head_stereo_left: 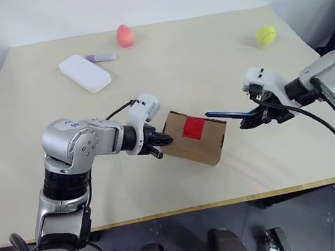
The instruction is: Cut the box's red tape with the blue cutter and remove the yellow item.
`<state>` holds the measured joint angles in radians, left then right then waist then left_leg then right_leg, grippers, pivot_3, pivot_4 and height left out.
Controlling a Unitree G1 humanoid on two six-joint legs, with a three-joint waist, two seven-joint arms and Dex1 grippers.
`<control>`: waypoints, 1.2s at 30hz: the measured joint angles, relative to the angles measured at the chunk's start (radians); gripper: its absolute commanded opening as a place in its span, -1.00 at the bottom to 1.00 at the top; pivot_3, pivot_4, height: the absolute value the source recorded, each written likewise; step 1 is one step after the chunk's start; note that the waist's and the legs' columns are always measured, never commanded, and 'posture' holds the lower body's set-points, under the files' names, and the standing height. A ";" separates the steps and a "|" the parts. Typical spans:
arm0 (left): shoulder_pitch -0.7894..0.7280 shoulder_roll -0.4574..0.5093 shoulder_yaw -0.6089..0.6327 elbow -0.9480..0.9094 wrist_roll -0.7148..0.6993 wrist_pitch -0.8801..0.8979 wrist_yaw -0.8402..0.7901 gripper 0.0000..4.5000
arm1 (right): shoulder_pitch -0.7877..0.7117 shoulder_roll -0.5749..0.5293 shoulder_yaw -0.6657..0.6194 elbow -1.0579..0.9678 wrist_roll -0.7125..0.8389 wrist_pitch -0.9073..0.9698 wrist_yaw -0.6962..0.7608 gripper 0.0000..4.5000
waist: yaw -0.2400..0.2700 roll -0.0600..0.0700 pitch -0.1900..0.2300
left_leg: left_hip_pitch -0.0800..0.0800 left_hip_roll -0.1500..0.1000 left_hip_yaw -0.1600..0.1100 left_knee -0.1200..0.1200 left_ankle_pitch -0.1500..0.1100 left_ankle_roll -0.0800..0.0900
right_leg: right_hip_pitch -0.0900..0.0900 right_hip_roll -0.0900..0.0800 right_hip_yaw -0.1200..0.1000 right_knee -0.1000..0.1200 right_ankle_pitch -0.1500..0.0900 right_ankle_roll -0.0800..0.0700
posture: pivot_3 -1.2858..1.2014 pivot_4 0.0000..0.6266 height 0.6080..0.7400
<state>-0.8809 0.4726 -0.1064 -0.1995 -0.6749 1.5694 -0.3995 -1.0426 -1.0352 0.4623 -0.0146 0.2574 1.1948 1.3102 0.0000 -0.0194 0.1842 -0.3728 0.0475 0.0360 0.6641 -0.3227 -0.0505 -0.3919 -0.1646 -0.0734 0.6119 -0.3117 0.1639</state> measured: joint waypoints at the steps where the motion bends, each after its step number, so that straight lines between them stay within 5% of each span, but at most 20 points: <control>1: 0.000 -0.002 0.000 0.000 0.000 0.000 0.002 -1.00 | 0.001 -0.001 0.000 -0.001 0.000 -0.003 0.003 -0.92 | 0.000 0.000 0.000 | 0.000 0.000 0.000 0.000 0.000 0.000 | 0.000 0.000 0.000 0.000 0.000 0.000 | 0.03 -0.52 1.00; 36: -0.005 -0.030 0.010 0.017 0.012 0.001 0.016 -1.00 | -0.017 0.015 0.065 0.060 -0.068 -0.111 0.083 -0.92 | 0.001 0.000 0.000 | 0.000 0.000 0.000 0.000 0.000 0.000 | 0.000 0.000 0.000 0.000 0.000 0.000 | 0.03 -0.52 1.00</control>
<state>-0.8855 0.4426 -0.0963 -0.1829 -0.6627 1.5706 -0.3838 -1.0601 -1.0199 0.5268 0.0449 0.1890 1.0838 1.3931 0.0009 -0.0194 0.1842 -0.3729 0.0475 0.0361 0.6642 -0.3227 -0.0504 -0.3918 -0.1646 -0.0735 0.6119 -0.3116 0.1640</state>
